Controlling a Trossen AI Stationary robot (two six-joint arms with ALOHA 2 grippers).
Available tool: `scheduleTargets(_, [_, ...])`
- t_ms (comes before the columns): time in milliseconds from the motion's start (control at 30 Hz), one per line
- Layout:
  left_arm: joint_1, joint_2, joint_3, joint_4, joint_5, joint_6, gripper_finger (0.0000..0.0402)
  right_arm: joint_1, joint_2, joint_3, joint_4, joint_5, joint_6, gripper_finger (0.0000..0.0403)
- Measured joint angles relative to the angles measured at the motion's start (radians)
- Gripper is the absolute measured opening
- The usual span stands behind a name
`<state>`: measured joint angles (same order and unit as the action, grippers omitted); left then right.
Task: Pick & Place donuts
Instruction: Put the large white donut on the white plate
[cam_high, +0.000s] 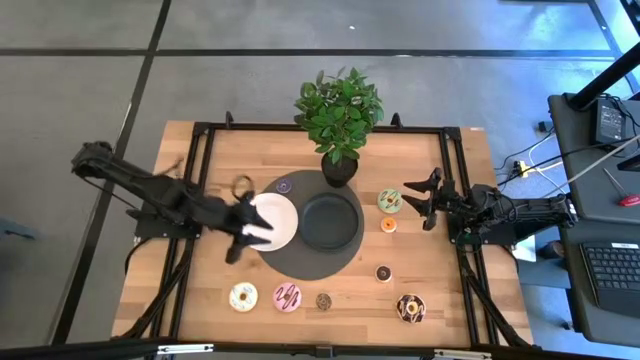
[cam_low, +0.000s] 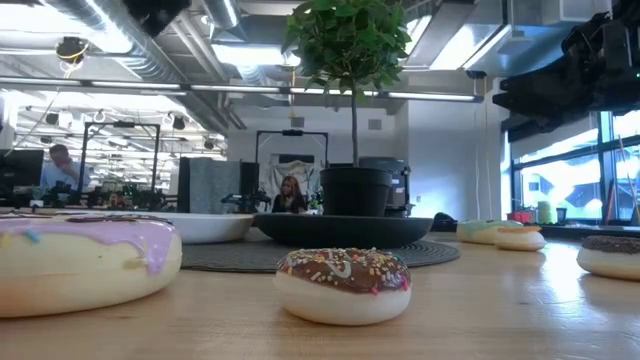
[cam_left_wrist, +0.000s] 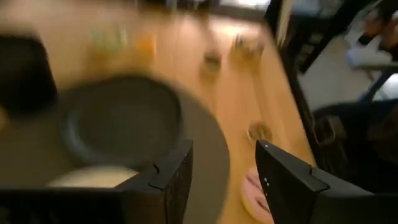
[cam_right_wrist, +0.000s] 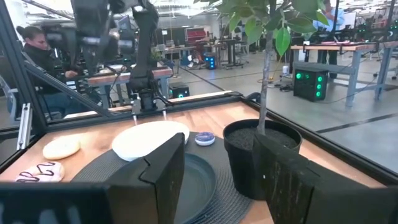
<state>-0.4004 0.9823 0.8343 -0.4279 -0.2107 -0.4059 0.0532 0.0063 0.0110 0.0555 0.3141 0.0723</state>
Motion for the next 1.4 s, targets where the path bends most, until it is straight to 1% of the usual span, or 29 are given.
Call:
scheduleTargets(67, [-0.024, 0.069, 0.024, -0.052, 0.031, -0.111, 0.0169, 0.0, 0.0, 0.0, 0.0, 0.0, -0.001, 0.0189])
scheduleTargets(133, [-0.05, 0.132, 0.025, -0.064, 0.091, -0.187, 0.0168, 0.0, 0.0, 0.0, 0.0, 0.0, -0.003, 0.0189])
scheduleTargets(200, [-0.077, 0.191, 0.025, -0.066, 0.133, -0.219, 0.0168, 0.0, 0.0, 0.0, 0.0, 0.0, -0.003, 0.0189])
scheduleTargets(300, [-0.109, 0.282, 0.025, -0.063, 0.13, -0.243, 0.0168, 0.0, 0.0, 0.0, 0.0, 0.001, -0.006, 0.0189])
scheduleTargets(367, [-0.125, 0.34, 0.025, -0.064, 0.156, -0.271, 0.0168, 0.0, 0.0, 0.0, 0.0, 0.001, -0.006, 0.0189])
scheduleTargets(533, [-0.169, 0.453, 0.025, -0.088, 0.346, -0.355, 0.0168, 0.0, 0.0, 0.0, 0.0, 0.001, -0.006, 0.0189])
scheduleTargets(633, [-0.19, 0.499, 0.025, -0.129, 0.416, -0.427, 0.0168, 0.0, 0.0, 0.0, 0.0, 0.001, -0.007, 0.0189])
scheduleTargets(733, [-0.204, 0.532, 0.025, -0.152, 0.416, -0.447, 0.0168, 0.0, 0.0, 0.0, 0.0, 0.0, -0.025, 0.0189])
scheduleTargets(1133, [-0.221, 0.634, 0.028, -0.148, 0.412, -0.445, 0.0167, 0.0, 0.0, 0.0, 0.0, 0.0, -0.025, 0.0189])
scheduleTargets(1233, [-0.221, 0.635, 0.028, -0.149, 0.412, -0.445, 0.0155, 0.0, 0.0, 0.0, -0.001, 0.0, -0.026, 0.0189])
scheduleTargets(1400, [-0.22, 0.636, 0.027, -0.151, 0.411, -0.445, 0.0113, 0.0, 0.0, 0.0, -0.001, 0.0, -0.028, 0.0189])
